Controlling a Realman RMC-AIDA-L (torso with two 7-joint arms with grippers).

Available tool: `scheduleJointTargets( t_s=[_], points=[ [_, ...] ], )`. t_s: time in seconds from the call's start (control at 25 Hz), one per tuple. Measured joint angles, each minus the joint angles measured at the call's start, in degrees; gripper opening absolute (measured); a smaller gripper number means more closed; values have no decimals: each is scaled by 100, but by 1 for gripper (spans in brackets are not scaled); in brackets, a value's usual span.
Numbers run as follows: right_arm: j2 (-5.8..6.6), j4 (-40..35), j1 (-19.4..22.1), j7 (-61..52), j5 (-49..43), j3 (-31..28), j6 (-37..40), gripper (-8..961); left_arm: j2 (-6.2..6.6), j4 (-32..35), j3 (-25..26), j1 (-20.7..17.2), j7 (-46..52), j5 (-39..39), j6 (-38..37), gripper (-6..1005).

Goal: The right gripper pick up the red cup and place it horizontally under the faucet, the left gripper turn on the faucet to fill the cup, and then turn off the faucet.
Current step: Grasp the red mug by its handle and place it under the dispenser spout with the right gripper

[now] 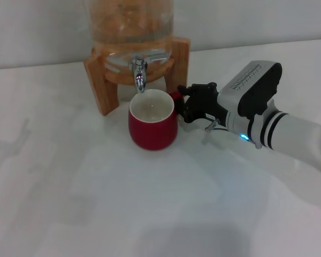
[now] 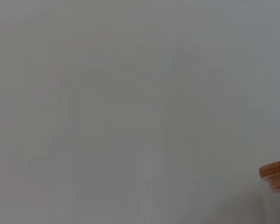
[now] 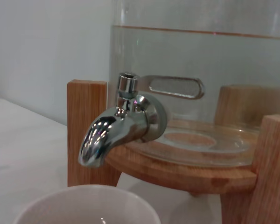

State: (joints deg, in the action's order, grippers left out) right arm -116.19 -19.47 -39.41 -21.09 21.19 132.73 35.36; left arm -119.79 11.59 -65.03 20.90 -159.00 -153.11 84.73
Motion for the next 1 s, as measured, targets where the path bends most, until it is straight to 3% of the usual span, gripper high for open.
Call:
scheduleJointTargets(
  t_s=[1.0],
  points=[
    [0, 2, 31, -8, 9, 19, 24, 316, 0, -11, -9, -8, 0, 0, 0, 846]
  ],
)
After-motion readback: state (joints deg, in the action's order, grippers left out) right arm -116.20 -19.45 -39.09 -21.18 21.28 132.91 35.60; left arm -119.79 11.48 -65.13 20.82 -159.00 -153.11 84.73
